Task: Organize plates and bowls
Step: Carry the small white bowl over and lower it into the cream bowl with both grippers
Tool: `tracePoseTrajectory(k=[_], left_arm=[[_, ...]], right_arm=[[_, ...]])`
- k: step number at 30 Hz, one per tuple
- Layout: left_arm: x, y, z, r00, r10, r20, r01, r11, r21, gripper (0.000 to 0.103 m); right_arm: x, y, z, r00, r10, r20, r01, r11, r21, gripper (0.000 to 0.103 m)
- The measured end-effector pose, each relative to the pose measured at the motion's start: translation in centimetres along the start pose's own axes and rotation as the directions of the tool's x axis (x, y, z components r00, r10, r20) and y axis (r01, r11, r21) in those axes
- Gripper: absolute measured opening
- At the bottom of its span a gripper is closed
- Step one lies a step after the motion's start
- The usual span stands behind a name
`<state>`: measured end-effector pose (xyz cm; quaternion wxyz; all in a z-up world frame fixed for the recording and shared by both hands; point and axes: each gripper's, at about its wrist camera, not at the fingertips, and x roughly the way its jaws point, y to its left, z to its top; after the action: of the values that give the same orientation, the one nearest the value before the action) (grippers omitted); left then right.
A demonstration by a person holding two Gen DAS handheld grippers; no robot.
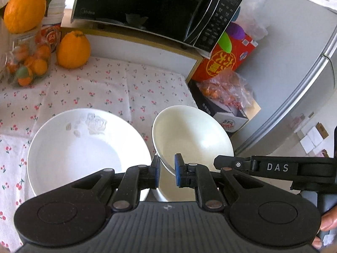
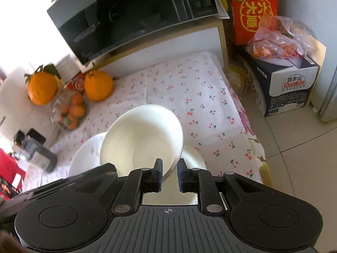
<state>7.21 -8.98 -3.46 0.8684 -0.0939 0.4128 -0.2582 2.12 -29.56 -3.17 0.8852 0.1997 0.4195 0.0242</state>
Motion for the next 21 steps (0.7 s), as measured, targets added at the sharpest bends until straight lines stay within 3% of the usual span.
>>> tracePoseTrajectory(k=[6,21], left_arm=[[0.0,-0.3,-0.9,0.999,0.001,-0.034,0.0,1.0,0.023,0.013],[0.3,-0.3,-2.3,0.993,-0.015,-0.119,0.019,0.999,0.033,0.015]], right_arm=[[0.7,-0.3,-0.3,0.998,-0.018,-0.059,0.018,1.0,-0.005,0.016],[1.3,0.1,-1.3,0.989,-0.098,-0.115,0.086,0.991,-0.106,0.016]])
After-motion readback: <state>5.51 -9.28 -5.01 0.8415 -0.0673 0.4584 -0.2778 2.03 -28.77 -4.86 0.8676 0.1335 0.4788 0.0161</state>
